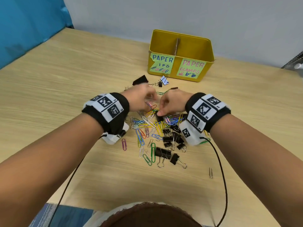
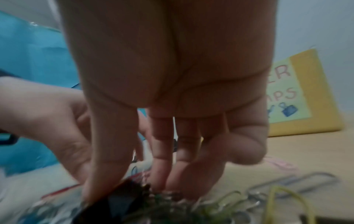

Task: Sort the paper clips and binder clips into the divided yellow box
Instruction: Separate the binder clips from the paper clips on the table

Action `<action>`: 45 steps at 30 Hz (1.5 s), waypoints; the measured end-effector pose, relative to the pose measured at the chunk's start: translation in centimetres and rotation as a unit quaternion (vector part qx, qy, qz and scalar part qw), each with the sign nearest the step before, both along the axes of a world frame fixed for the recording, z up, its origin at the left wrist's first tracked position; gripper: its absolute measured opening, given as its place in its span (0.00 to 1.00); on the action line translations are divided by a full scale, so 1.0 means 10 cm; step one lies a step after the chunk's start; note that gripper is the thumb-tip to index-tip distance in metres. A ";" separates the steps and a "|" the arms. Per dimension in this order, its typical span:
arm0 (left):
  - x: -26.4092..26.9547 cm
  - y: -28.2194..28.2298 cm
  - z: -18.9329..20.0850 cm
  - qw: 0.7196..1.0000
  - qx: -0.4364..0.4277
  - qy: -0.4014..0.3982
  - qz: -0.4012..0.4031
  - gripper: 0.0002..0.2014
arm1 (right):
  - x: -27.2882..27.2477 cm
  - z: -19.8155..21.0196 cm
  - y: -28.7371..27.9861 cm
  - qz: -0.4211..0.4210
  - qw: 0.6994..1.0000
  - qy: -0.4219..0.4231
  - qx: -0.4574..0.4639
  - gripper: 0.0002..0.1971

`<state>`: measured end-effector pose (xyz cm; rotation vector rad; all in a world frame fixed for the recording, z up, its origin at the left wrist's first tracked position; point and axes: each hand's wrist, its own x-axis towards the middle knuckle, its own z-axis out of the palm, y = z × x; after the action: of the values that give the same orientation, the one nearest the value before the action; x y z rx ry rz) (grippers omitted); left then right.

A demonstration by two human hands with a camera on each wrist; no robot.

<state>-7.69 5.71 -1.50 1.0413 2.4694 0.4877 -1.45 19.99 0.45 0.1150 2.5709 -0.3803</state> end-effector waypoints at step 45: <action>-0.07 -0.50 0.07 0.977 -0.182 0.014 0.107 0.26 | 0.11 0.04 0.16 -0.062 0.996 0.049 -0.042 0.22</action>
<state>-8.34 0.75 -0.79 0.6444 2.5786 0.0738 -0.31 21.58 0.85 0.2321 2.6474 -0.5535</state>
